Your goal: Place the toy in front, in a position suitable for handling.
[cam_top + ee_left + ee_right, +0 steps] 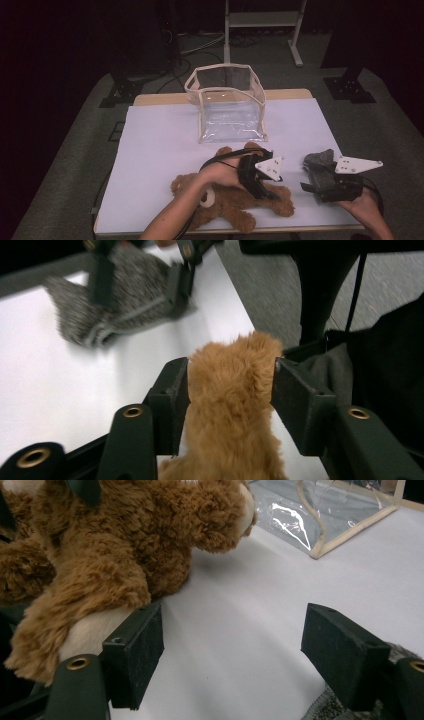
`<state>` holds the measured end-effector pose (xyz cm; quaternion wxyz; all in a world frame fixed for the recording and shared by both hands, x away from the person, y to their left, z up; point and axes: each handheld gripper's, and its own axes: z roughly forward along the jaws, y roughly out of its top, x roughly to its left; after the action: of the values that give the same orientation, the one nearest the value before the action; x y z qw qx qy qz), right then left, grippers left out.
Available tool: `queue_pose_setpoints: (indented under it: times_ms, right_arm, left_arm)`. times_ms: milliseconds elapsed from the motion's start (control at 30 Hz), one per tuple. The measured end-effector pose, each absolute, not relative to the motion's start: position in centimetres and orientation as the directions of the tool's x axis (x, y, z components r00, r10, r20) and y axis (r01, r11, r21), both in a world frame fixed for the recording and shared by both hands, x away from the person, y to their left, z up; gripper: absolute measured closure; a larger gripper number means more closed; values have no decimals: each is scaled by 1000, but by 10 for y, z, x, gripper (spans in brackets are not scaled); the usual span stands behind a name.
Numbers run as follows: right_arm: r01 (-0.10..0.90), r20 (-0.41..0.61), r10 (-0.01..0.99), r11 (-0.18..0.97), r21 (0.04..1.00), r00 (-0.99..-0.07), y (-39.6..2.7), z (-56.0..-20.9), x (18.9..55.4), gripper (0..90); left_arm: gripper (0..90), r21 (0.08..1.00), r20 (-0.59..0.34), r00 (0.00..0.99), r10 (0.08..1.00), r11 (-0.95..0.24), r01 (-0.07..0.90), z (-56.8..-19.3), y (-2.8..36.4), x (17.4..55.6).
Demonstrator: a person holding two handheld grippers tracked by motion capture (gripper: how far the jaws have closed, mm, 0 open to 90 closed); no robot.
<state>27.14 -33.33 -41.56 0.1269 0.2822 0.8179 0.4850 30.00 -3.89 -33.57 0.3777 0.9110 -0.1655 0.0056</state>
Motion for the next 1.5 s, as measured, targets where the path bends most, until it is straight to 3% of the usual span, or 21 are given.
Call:
queue_pose_setpoints:
  times_ms: [67,433,800,1067,1500]
  right_arm:
    - [341,65,585,376,862,-809,-333,-416,272,238]
    - [347,62,586,388,854,-808,-328,-419,273,238]
    - [347,59,586,393,851,-808,-324,-419,273,237]
    - [351,62,592,389,852,-804,-325,-418,272,238]
    - [357,66,594,387,850,-802,-325,-420,273,238]
  left_arm:
    - [468,688,148,947,-286,-658,-306,-334,-32,299]
    - [461,785,195,980,-38,-592,-179,-329,91,284]
    - [368,846,185,967,177,-529,-65,-368,167,247]
    - [305,843,155,966,208,-537,-20,-392,178,238]
    - [348,835,180,971,157,-547,-66,-398,149,278]
